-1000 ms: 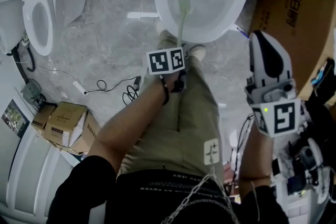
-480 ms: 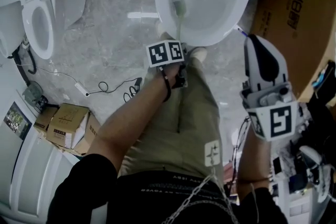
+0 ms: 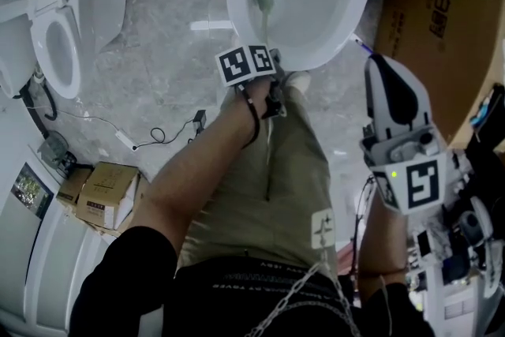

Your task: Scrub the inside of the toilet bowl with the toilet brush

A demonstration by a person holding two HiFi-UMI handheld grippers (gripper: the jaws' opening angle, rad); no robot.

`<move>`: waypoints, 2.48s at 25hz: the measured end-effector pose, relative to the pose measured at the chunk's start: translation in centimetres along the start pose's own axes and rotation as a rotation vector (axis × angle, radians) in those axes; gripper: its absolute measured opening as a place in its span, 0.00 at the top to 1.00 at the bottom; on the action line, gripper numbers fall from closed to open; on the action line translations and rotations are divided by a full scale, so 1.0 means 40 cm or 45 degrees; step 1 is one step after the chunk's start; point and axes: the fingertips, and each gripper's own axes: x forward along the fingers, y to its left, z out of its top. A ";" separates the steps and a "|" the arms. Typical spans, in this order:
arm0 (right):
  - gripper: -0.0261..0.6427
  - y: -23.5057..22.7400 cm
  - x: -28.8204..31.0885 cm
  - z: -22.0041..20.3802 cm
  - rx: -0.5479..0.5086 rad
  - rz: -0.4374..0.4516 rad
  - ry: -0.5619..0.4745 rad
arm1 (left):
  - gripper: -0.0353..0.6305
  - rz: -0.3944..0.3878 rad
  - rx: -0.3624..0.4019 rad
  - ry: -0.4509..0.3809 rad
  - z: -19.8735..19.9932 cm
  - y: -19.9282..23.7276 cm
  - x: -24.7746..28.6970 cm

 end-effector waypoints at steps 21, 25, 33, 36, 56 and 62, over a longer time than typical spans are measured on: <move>0.96 -0.037 -0.005 -0.022 0.043 -0.046 0.012 | 0.94 0.115 0.265 -0.059 0.253 -0.052 0.063; 0.96 -0.054 -0.020 -0.034 0.046 -0.064 0.024 | 0.94 0.127 0.319 -0.062 0.275 -0.071 0.078; 0.96 -0.062 -0.043 -0.035 0.075 -0.094 0.001 | 0.94 0.164 0.519 -0.051 0.308 -0.123 0.115; 0.95 -0.063 -0.058 -0.044 0.087 -0.107 -0.005 | 0.94 0.162 0.559 -0.035 0.305 -0.141 0.130; 0.96 -0.073 -0.160 -0.105 0.049 -0.113 0.003 | 0.94 0.233 1.010 0.130 0.265 -0.200 0.184; 0.96 -0.065 -0.168 -0.092 0.119 -0.130 -0.018 | 0.94 0.279 1.192 0.239 0.227 -0.192 0.197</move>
